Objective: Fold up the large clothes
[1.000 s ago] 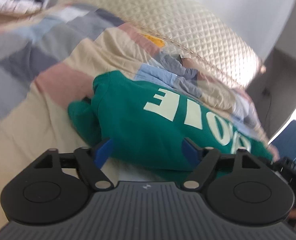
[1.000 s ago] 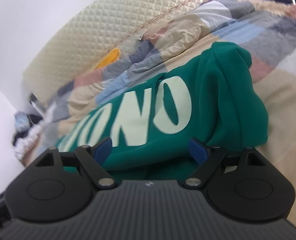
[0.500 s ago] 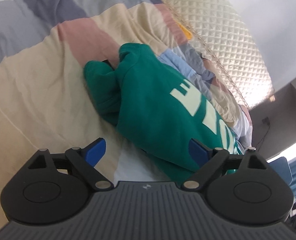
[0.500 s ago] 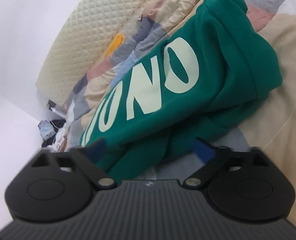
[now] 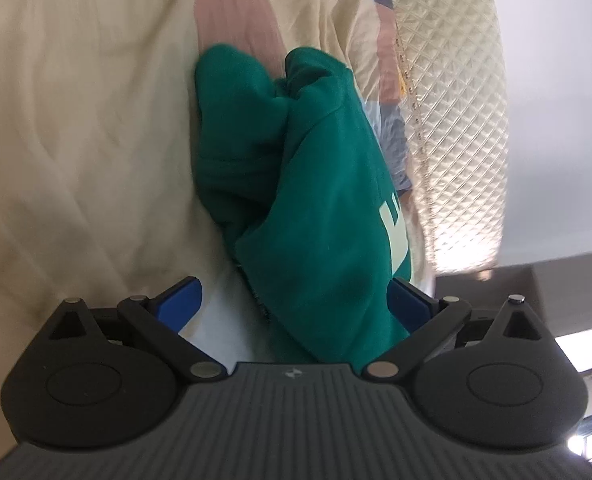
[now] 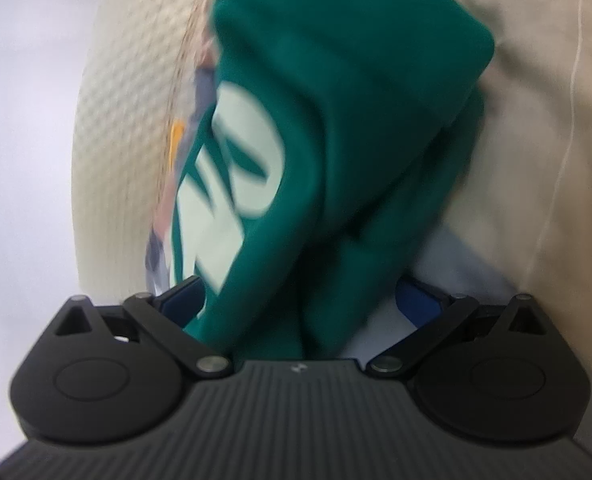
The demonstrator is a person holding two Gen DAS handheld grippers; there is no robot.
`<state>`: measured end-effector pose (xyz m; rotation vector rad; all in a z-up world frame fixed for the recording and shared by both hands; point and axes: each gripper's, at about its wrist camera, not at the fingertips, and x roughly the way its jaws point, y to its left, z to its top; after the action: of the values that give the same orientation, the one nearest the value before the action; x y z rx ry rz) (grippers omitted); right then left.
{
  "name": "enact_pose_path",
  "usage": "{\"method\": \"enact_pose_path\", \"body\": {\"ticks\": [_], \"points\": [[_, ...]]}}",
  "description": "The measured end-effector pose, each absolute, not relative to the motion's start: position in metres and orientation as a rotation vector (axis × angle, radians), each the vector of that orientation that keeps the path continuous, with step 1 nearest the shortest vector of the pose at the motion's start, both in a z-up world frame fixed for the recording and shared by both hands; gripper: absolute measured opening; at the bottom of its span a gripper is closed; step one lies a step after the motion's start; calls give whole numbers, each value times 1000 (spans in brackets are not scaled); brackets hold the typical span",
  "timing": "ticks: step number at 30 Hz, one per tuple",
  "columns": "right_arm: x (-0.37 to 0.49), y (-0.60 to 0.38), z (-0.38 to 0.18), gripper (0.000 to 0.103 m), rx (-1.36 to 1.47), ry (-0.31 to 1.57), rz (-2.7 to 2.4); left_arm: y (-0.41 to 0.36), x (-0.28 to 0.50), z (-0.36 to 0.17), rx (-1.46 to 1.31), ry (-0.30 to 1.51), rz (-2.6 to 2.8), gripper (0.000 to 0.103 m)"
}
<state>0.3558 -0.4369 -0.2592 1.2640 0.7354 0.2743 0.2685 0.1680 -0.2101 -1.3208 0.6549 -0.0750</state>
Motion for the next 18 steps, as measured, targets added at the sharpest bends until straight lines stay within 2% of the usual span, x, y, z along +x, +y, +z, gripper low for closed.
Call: {"method": "enact_pose_path", "body": {"ticks": [7,12,18], "points": [[392,-441,-259,103,1294,668,297,175,295,-224,-1372,584,-68,103],[392,-438,-237,103,1266,520,449,176,306,-227,-1369,590,-61,103],[401,-434,-253,103,1245,605,394,170,322,-225,-1354,586,17,103]]}}
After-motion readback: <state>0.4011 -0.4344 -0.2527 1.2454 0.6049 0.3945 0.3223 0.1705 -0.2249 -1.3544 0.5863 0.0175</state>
